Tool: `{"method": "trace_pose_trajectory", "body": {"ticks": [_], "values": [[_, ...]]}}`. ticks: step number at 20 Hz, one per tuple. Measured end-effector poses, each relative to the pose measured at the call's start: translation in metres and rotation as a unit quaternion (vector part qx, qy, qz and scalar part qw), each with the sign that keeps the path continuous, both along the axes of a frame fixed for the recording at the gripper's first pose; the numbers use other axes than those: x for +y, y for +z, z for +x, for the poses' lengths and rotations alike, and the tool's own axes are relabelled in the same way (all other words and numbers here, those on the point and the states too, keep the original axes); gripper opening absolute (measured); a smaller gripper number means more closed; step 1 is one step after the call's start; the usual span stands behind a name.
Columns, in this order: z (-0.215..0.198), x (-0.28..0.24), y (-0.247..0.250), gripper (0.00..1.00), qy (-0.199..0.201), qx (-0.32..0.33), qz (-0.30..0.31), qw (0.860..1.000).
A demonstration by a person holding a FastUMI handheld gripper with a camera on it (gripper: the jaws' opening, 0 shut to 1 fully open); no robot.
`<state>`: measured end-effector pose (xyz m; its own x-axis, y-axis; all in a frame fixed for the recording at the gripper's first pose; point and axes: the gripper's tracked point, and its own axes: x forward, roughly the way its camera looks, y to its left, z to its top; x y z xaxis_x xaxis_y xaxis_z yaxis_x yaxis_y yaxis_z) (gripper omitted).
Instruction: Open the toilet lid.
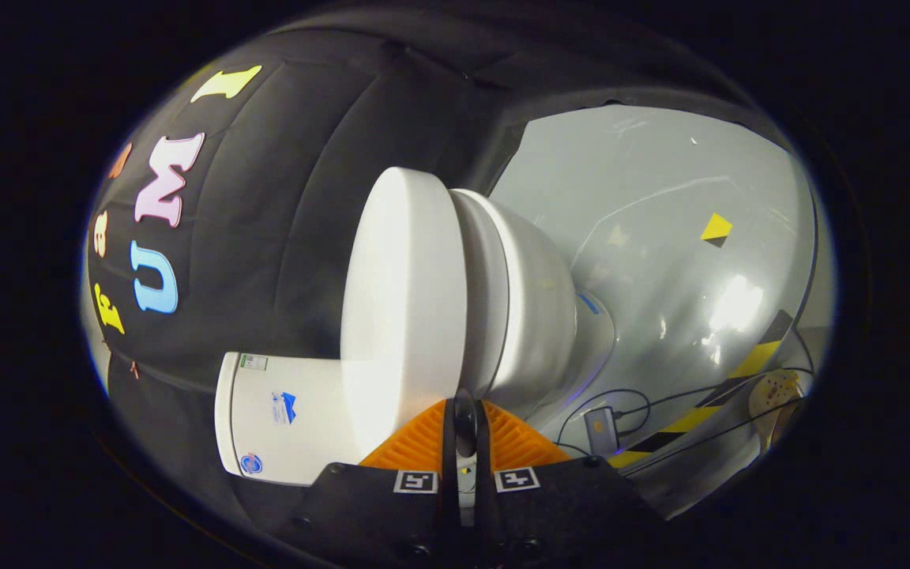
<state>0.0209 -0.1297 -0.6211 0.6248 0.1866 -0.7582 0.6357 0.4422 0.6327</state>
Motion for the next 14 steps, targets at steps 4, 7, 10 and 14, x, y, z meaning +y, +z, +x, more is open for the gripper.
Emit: {"method": "trace_pose_trajectory", "body": {"ticks": [4,7,10,14], "values": [[0.008,0.006,0.026,0.12,0.046,0.0,-0.055,0.997],[0.017,0.015,0.055,0.12,0.066,-0.004,-0.107,0.992],[0.028,0.028,0.087,0.12,0.082,-0.014,-0.157,0.984],[0.044,0.055,0.133,0.11,0.099,-0.043,-0.215,0.971]]}}
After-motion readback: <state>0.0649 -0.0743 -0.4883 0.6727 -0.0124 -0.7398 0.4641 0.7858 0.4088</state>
